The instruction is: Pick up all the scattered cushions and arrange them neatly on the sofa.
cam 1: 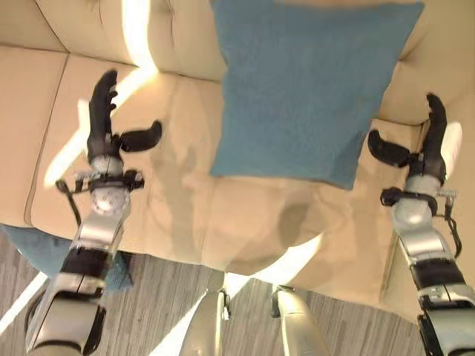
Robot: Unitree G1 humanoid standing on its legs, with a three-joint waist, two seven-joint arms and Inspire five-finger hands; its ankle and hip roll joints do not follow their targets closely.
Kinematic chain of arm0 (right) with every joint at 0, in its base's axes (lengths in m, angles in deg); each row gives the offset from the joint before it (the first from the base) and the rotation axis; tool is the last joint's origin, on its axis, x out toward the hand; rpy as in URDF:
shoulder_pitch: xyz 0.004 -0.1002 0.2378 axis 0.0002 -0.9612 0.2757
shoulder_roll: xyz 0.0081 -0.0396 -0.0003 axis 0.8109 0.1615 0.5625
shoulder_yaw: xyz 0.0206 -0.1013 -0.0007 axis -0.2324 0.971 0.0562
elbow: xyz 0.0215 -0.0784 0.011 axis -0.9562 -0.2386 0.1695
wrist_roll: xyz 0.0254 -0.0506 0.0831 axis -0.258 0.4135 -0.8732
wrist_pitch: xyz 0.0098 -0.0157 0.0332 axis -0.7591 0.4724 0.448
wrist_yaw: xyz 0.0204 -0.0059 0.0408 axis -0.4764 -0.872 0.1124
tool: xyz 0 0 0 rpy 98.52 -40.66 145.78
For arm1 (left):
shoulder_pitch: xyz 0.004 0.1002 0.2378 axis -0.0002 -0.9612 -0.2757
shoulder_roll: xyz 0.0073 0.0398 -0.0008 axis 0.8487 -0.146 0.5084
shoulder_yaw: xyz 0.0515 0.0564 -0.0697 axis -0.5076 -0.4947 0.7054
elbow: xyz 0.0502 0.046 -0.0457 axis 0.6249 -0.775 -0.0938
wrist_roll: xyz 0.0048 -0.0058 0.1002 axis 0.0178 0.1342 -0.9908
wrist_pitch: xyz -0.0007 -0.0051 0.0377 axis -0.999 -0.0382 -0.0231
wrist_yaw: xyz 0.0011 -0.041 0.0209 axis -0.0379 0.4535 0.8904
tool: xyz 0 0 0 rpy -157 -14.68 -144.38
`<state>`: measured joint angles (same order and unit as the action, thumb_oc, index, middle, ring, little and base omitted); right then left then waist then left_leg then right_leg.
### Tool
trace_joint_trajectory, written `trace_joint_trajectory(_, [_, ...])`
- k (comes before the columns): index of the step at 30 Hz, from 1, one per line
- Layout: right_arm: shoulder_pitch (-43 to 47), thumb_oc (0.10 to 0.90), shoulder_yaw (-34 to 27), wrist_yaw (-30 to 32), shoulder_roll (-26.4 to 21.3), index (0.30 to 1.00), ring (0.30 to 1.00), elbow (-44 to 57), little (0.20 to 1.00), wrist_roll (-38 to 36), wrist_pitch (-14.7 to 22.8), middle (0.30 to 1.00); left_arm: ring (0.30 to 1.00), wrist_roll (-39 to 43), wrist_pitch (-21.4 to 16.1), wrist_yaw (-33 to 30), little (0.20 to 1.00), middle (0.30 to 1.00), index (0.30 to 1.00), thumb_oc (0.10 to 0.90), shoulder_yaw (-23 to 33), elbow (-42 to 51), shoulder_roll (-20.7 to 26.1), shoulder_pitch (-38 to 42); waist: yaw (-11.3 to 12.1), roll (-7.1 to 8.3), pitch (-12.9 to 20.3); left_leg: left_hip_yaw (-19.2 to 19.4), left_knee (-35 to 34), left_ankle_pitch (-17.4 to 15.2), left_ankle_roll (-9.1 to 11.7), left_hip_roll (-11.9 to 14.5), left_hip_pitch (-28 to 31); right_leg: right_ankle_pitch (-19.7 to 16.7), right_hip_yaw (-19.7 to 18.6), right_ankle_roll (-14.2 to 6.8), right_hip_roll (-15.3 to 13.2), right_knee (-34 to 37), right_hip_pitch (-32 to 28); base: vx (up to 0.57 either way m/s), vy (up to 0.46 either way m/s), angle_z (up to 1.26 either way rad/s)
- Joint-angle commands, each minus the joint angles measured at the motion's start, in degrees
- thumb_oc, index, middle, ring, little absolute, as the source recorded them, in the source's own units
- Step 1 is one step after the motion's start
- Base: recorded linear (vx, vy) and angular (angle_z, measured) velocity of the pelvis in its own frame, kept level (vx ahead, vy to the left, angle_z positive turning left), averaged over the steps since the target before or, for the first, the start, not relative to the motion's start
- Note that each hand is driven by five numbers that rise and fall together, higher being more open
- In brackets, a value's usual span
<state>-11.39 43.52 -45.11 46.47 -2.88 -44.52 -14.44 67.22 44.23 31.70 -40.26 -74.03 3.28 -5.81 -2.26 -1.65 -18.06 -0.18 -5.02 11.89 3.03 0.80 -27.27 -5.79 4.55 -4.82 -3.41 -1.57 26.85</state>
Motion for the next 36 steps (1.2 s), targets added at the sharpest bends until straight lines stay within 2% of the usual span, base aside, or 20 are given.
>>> trace_joint_trajectory(1, [-5.82, 0.800, 1.51, -2.38, 0.25, 0.900, 0.900, -0.37, 0.900, 1.40, 4.38, 0.900, 0.900, 0.26, -4.73, 2.74, 0.900, 0.900, 0.900, 0.800, -0.98, 0.58, -2.38, -3.65, -0.21, 4.14, 13.92, 3.45, 0.02, -7.98, 2.24, 1.39, 6.43, 0.17, 2.17, -3.77, -1.92, 6.57, -4.33, 0.08, -0.024, 0.04])
trace_joint_trajectory(4, [-10.92, 0.800, 0.37, -5.52, 1.99, 0.900, 0.900, 0.86, 0.900, 1.40, 4.45, 0.900, 0.900, 0.05, -4.14, 5.10, 0.900, 0.900, 0.900, 0.800, 1.07, 1.79, -5.33, -11.52, 0.23, 4.41, 14.11, 3.57, 0.02, -8.40, 1.95, 1.53, 9.56, 1.15, 2.56, -3.51, -1.72, 6.57, -7.57, 0.10, -0.025, 0.02])
trace_joint_trajectory(6, [-12.31, 0.800, 0.15, -6.18, 2.57, 0.900, 0.900, 1.15, 0.900, 1.29, 4.39, 0.900, 0.900, 0.13, -3.97, 5.57, 0.900, 0.900, 0.900, 0.800, 1.63, 2.06, -5.93, -13.78, 0.31, 4.46, 14.20, 3.58, 0.02, -8.65, 1.84, 1.65, 10.79, 1.43, 2.73, -3.44, -1.72, 6.57, -8.67, 0.07, -0.023, 0.01])
trace_joint_trajectory(9, [-16.51, 0.800, 0.13, -9.27, 7.00, 0.900, 0.900, 1.57, 0.900, -1.24, 5.11, 0.900, 0.900, -1.53, -2.30, 8.48, 0.900, 0.900, 0.900, 0.800, 1.02, 0.65, -9.01, -22.07, 0.94, 4.33, 14.04, 3.94, 0.02, -9.58, 1.38, 2.16, 15.02, 2.63, 3.03, -3.24, -1.60, 6.57, -12.83, 0.10, -0.014, -0.01])
trace_joint_trajectory(14, [-16.70, 0.800, 1.09, -9.44, 9.51, 0.900, 0.900, 0.72, 0.900, -2.32, 5.48, 0.900, 0.900, -1.34, -1.67, 10.38, 0.900, 0.900, 0.900, 0.800, -0.28, -0.22, -11.59, -27.16, 1.68, 4.11, 13.04, 3.96, 0.02, -9.99, 1.20, 2.33, 16.63, 3.22, 3.44, -3.14, -1.52, 6.57, -14.39, 0.05, -0.015, 0.03])
trace_joint_trajectory(20, [-12.38, 0.800, 3.15, -6.73, 9.99, 0.900, 0.900, -2.51, 0.900, -2.15, 4.83, 0.900, 0.900, -0.56, -2.11, 11.30, 0.900, 0.900, 0.900, 0.800, -1.69, -0.13, -11.73, -28.54, 2.37, 3.44, 11.35, 3.77, 0.02, -9.37, 1.24, 2.22, 14.12, 2.61, 3.80, -3.02, -1.47, 6.57, -11.95, -0.04, -0.013, 0.07])
trace_joint_trajectory(31, [-2.17, 0.800, 3.85, 0.51, 8.17, 0.900, 0.900, -8.56, 0.900, -2.66, 3.20, 0.900, 0.900, 8.17, -4.86, 10.94, 0.900, 0.900, 0.900, 0.800, -1.29, 3.10, -13.43, -28.91, 4.92, 1.59, 7.78, 2.64, 0.02, -7.65, 1.79, 1.67, 8.76, 2.24, 4.33, -2.46, -1.38, 6.57, -7.44, -0.02, -0.025, 0.09])
trace_joint_trajectory(36, [5.45, 0.800, 4.60, 2.37, 4.80, 0.900, 0.900, -13.84, 0.900, -5.30, 3.99, 0.900, 0.900, 9.57, -6.44, 12.32, 0.900, 0.900, 0.900, 0.800, -3.17, 5.51, -12.30, -29.23, 7.28, -0.94, 6.06, 2.18, 0.02, -7.08, 2.21, 1.35, 6.41, 2.23, 4.50, -2.49, -1.84, 6.57, -5.34, -0.01, 0.007, 0.04])
